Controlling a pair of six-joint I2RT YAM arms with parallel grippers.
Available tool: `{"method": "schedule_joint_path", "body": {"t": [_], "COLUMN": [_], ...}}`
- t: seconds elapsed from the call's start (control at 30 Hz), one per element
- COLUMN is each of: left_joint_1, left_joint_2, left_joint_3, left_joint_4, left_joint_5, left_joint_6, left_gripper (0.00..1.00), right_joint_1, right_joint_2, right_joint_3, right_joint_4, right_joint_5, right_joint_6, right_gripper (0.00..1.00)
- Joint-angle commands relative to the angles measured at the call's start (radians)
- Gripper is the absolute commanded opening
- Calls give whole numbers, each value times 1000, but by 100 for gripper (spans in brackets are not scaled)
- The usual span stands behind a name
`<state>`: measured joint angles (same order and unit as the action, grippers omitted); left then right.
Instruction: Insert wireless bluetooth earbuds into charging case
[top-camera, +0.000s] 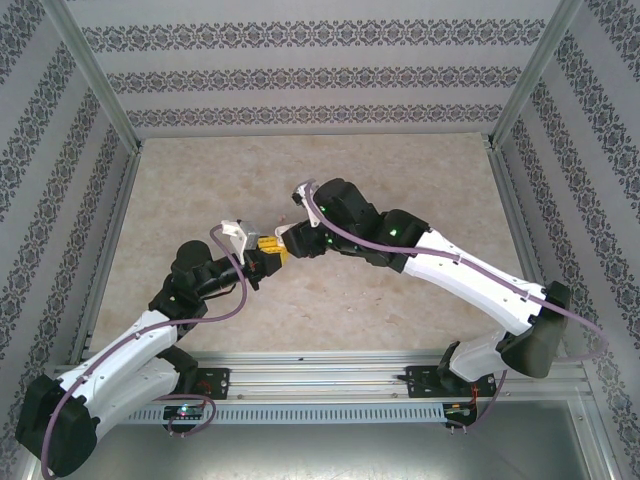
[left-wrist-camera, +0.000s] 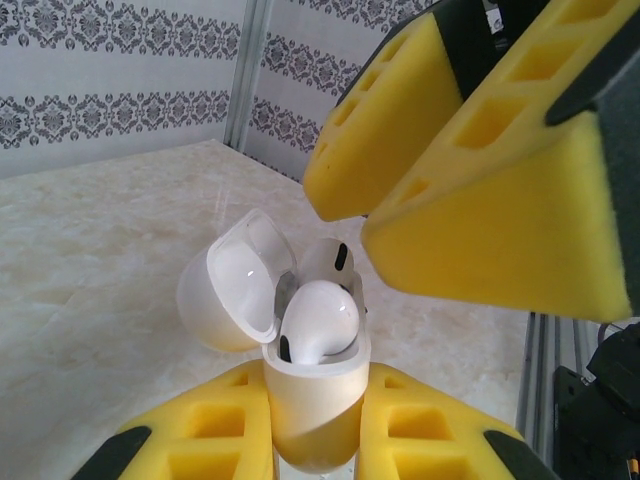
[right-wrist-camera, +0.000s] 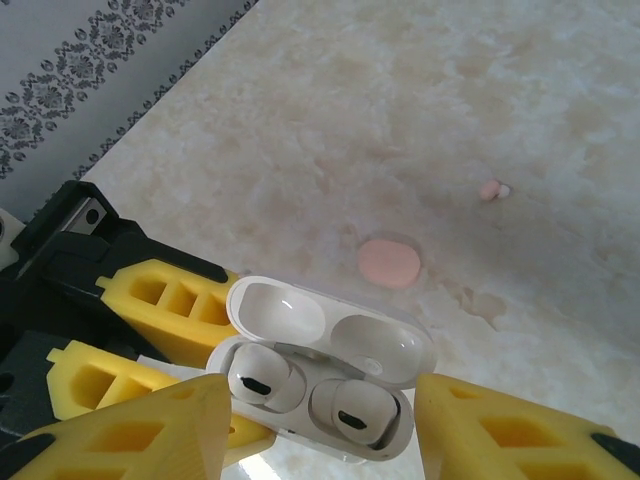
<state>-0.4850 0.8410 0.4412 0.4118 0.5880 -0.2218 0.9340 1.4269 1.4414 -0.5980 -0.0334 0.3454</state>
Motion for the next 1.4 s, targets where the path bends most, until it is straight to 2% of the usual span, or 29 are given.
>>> {"method": "schedule_joint_path", "body": {"t": [0.0,0.2,0.5,0.7,0.97,1.37], "left_joint_1": [-11,-12,-11,-10,-11,-11], "left_joint_2": [-3,1,32,68,81,90], "left_joint_3": [32,30,30,60,76,85], "left_joint_4": [42,49,109,106,100,76], "left_joint_5": [31,65,200,250,253,171], "left_joint_6": [-1,6,48,65,87,63], "left_gripper": [0,0,0,0,0,0], "right_joint_1": [-14,-58,-170,-233,-261,-249], "right_joint_2": [-24,-48,-29,6,52,64], "right_joint_3": [27,30,60,37,2,-20], "right_joint_4": [-35,-32,-42,-23,5,-32], "right_joint_5": [-23,-68,-256,-379,-493,-577], "right_joint_6": [20,67,184,261,306,311], "right_gripper": [51,51,51,44,34,30]}}
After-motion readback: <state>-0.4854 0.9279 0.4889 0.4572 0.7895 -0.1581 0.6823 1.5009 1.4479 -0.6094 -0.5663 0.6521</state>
